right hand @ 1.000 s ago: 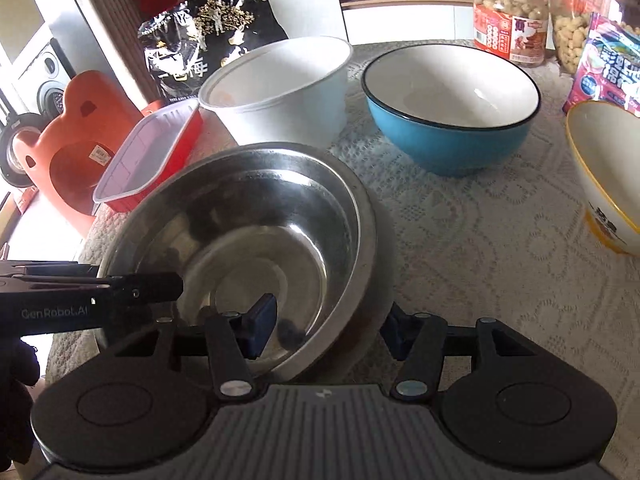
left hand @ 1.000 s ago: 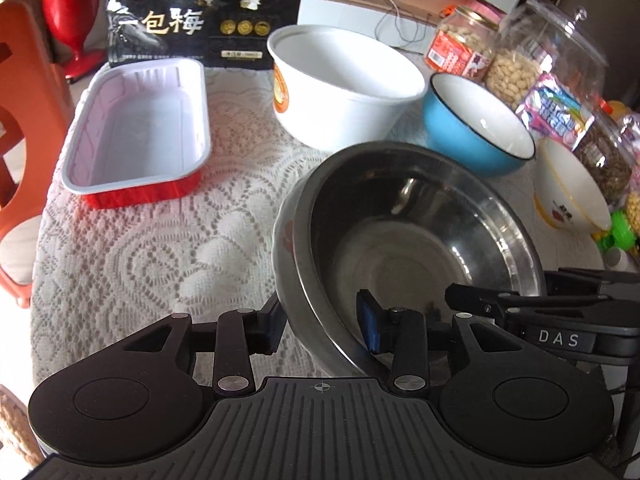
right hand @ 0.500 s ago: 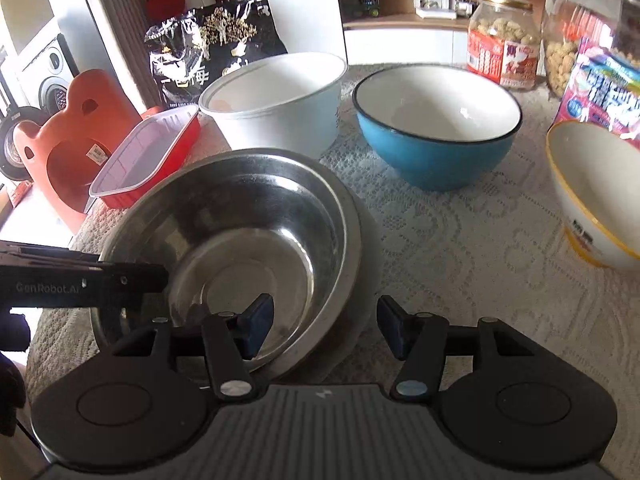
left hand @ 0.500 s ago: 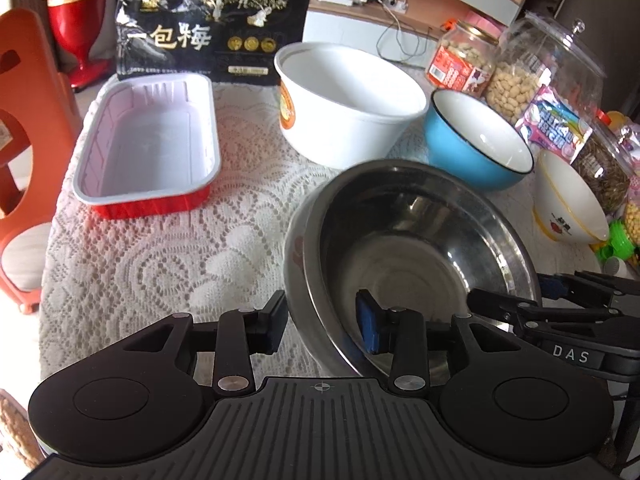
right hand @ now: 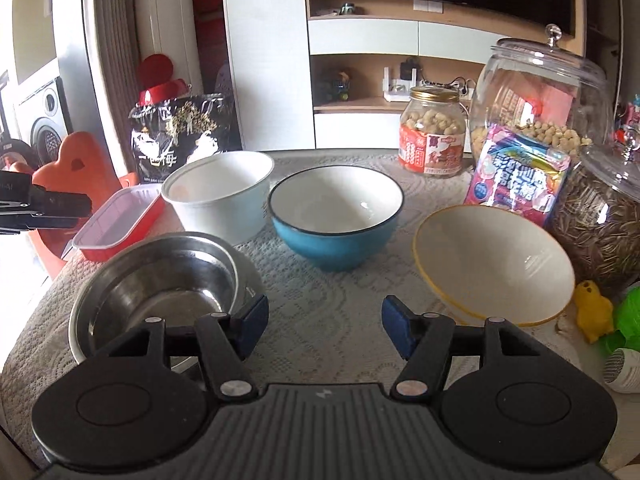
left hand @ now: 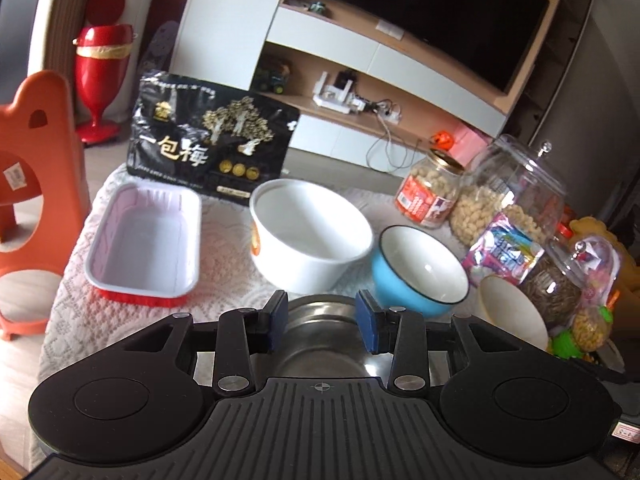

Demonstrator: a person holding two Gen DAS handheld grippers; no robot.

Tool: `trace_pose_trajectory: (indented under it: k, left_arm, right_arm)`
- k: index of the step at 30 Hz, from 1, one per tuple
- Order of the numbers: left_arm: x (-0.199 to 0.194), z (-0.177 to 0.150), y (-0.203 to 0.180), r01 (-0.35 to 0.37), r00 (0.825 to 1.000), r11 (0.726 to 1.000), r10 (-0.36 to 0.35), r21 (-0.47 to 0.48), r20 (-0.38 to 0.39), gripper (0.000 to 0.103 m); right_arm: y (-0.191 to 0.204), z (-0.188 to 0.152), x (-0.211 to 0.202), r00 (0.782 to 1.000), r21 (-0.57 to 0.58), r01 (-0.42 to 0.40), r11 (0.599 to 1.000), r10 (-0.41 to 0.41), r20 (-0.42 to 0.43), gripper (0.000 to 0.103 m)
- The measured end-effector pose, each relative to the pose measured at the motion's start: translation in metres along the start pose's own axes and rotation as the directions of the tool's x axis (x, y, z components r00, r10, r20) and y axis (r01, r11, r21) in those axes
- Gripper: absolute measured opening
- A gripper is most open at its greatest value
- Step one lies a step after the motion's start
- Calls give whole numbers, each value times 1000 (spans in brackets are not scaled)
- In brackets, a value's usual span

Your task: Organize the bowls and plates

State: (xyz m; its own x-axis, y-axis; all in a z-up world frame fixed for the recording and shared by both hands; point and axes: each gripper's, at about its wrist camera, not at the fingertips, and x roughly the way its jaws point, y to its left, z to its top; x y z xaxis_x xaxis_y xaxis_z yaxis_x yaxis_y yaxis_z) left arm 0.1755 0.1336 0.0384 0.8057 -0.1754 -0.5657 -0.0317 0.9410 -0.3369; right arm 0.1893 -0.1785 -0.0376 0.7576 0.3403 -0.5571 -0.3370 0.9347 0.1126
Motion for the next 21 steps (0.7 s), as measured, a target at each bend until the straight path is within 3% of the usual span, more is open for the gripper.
trace_pose_trajectory:
  k: [5,12,17,21]
  left_arm:
    - [34,-6,-47,84,994,996,-81,43,-72,41]
    - [99,-22,-118,207,962,976,-191,66,-195,41]
    - [149,-24,-162,205,951,976,-180,78,-251,41]
    - [186,-25,-178,162,949,986,-142,50,-280,41]
  right_arm:
    - [-45,15,-10,998,95,54,994,-57,25,66]
    - [-116,6,-10,977,240,210,948,-214,-11,68]
    - [-138,3,11,974,262,227,938,-221,-49,68]
    - [-149,14,31,966,227,259,939,-256,-40,67]
